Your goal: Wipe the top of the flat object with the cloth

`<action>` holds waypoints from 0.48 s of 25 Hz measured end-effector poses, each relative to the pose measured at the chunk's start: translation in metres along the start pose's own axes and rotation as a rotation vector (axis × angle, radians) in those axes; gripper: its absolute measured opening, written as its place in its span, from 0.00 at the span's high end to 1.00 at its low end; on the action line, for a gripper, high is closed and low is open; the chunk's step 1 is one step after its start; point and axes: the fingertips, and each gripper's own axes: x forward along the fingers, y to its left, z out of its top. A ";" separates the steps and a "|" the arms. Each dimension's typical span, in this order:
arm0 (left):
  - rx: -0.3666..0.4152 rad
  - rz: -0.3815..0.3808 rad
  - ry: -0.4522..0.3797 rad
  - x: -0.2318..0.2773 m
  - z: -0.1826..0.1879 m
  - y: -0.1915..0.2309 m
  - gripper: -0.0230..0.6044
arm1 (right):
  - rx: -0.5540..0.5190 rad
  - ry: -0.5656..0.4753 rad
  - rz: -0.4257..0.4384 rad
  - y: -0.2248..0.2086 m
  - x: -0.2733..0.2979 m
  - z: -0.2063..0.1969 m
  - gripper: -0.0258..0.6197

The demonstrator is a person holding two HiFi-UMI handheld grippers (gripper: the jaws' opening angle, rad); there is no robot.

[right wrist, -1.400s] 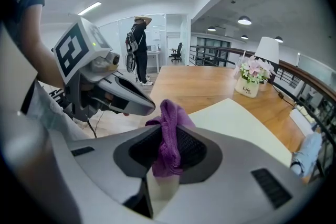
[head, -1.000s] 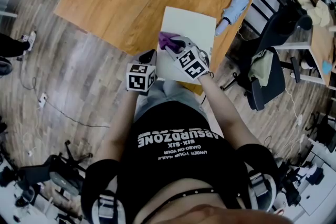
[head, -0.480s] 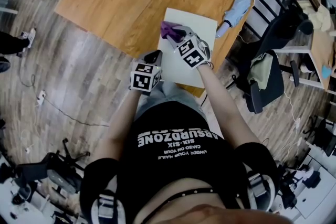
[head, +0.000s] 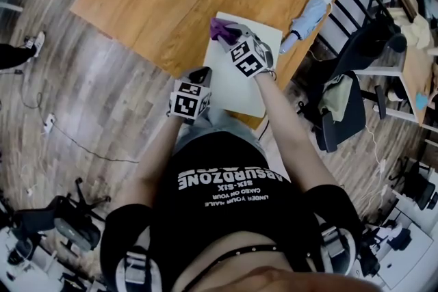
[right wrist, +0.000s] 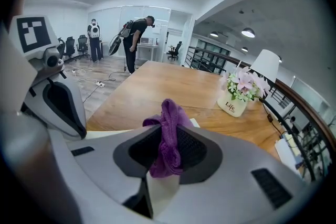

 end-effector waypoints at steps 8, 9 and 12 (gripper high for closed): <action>0.019 0.000 0.021 0.005 -0.002 -0.004 0.94 | -0.030 -0.007 -0.046 -0.021 0.012 0.001 0.81; 0.020 0.002 0.020 0.005 -0.002 -0.003 0.94 | -0.032 -0.011 -0.054 -0.023 0.013 0.001 0.81; 0.020 0.005 0.014 0.005 -0.001 -0.003 0.94 | -0.013 -0.039 -0.073 -0.027 0.017 0.000 0.81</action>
